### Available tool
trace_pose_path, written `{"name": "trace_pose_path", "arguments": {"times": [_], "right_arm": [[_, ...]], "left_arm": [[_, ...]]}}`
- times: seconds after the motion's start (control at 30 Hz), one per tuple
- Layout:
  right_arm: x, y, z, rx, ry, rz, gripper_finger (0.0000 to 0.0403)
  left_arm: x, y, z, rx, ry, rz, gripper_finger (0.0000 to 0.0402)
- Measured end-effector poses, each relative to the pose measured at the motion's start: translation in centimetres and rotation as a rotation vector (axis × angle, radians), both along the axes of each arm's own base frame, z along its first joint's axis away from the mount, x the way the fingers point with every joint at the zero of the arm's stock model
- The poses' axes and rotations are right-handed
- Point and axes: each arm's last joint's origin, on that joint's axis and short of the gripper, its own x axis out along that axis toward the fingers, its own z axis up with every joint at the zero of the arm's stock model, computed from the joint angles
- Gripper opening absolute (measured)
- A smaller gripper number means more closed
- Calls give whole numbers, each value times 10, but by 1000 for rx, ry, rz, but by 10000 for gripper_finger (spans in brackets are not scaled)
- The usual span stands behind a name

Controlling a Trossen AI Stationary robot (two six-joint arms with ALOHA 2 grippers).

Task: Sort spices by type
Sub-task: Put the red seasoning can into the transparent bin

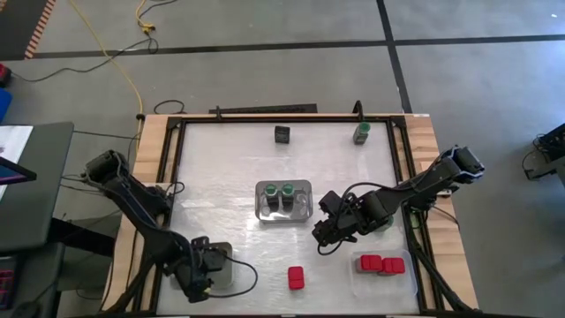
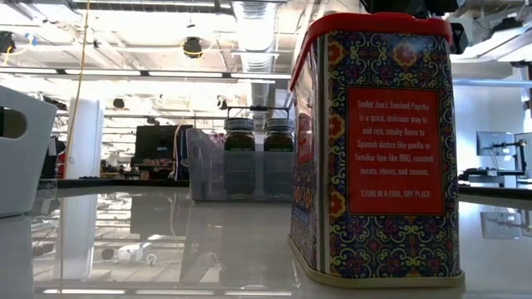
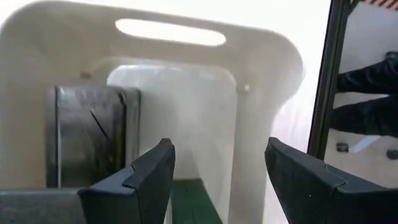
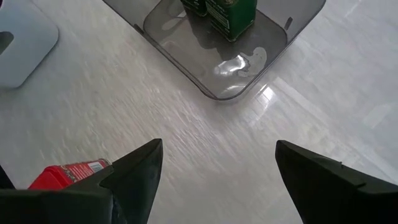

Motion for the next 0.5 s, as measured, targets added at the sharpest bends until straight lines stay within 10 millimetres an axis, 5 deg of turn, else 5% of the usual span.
{"name": "trace_pose_path", "arguments": {"times": [0.5], "right_arm": [[0, 0, 0, -34, 14, 59, 338]], "left_arm": [[44, 24, 51, 65, -157, 3, 240]]}}
